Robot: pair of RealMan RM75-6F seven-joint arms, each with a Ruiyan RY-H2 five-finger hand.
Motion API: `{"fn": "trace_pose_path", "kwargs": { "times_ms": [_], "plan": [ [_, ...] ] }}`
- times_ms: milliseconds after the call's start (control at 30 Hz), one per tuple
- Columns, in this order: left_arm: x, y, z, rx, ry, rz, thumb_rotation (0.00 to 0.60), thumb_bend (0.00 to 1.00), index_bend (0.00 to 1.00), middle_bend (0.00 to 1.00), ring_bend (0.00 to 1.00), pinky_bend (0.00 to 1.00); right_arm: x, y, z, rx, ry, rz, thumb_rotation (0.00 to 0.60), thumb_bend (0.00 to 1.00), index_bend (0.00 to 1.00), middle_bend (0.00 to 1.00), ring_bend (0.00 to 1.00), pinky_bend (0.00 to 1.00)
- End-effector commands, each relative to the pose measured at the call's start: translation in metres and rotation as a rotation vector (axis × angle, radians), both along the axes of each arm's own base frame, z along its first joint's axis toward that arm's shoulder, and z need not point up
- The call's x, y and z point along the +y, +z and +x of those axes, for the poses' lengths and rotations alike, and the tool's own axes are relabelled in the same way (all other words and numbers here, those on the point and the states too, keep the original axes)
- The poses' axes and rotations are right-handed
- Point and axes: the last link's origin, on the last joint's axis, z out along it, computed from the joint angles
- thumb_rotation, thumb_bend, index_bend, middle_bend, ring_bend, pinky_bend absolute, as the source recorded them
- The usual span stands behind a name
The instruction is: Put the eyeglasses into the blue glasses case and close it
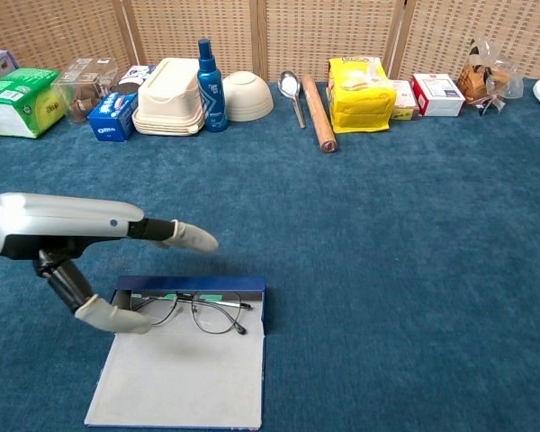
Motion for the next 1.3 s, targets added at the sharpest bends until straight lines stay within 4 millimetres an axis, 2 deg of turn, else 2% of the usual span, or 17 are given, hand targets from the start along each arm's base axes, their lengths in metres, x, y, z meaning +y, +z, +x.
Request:
{"fn": "trace_pose_path", "kwargs": {
  "times_ms": [33, 333, 567, 1300],
  "plan": [
    [0.005, -0.008, 0.007, -0.004, -0.001, -0.013, 0.374, 0.23, 0.04, 0.06, 0.00, 0.04, 0.001, 0.001, -0.001, 0.000, -0.004, -0.003, 0.600, 0.33, 0.00, 0.18, 0.00, 0.09],
    [0.003, -0.026, 0.020, 0.000, -0.022, -0.076, 0.380, 0.23, 0.03, 0.05, 0.00, 0.05, 0.004, 0.002, -0.003, -0.001, -0.014, -0.011, 0.600, 0.33, 0.00, 0.18, 0.00, 0.09],
    [-0.001, -0.031, 0.024, 0.005, -0.035, -0.098, 0.375, 0.23, 0.03, 0.05, 0.00, 0.04, 0.007, 0.003, -0.003, 0.000, -0.016, -0.015, 0.600, 0.33, 0.00, 0.18, 0.00, 0.09],
    [-0.020, -0.014, 0.017, 0.024, -0.038, -0.132, 0.379, 0.23, 0.03, 0.05, 0.00, 0.05, 0.009, 0.004, -0.002, -0.002, -0.009, -0.022, 0.600, 0.33, 0.00, 0.18, 0.00, 0.09]
  ]
}}
